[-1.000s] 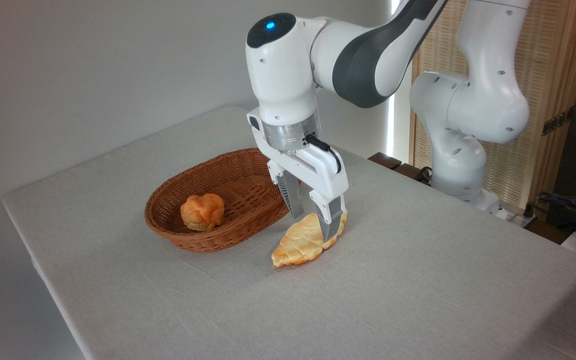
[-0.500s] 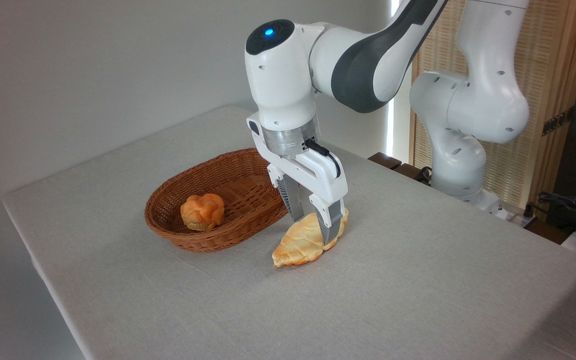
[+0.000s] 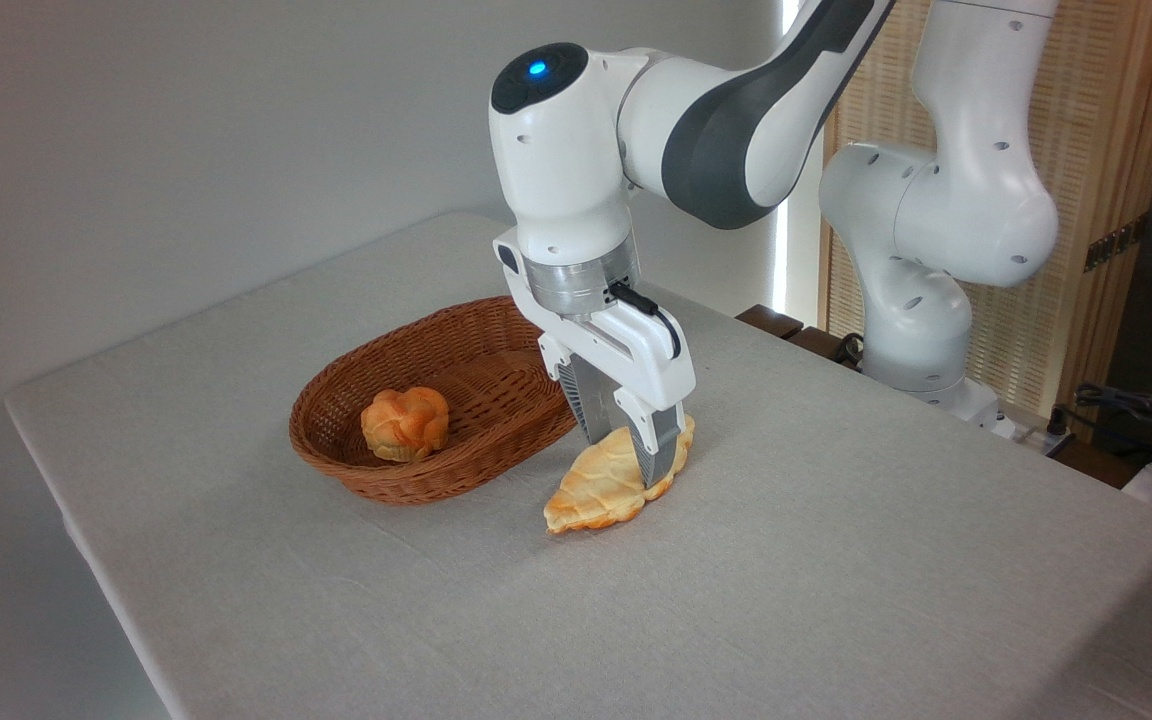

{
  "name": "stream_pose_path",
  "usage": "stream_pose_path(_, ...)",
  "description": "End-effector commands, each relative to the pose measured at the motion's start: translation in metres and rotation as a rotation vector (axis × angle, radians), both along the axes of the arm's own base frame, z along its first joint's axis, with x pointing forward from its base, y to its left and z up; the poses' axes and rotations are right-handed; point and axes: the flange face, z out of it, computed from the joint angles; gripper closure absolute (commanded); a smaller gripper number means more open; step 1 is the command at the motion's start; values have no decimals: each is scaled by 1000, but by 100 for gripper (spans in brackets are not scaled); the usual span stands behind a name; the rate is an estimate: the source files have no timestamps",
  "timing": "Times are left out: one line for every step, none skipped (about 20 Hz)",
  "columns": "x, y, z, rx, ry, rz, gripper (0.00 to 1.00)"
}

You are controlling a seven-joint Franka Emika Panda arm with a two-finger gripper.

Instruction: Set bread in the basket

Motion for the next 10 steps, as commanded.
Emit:
stream_pose_path(2,-2,-5,-8,-19,-30,73)
stream_pose_path(2,-2,-5,-8,-18,-30,71)
stream_pose_path(2,-2,-5,-8,-18,-28,71)
stream_pose_path(2,-2,-5,-8,-16,-28,71)
stream_pose_path(2,-2,-5,-8,-13,-29,71)
stream_pose_path(2,-2,-2,-8,-16,-29,71)
stream_pose_path(1,-1,-2,-9,-15,-28,71)
stream_pose_path(2,-1,0,-10,-16,-29,71)
stream_pose_path(1,-1,1,-11,-13,-29,71)
stream_pose_path(1,-1,2,-11,-10,-29,71)
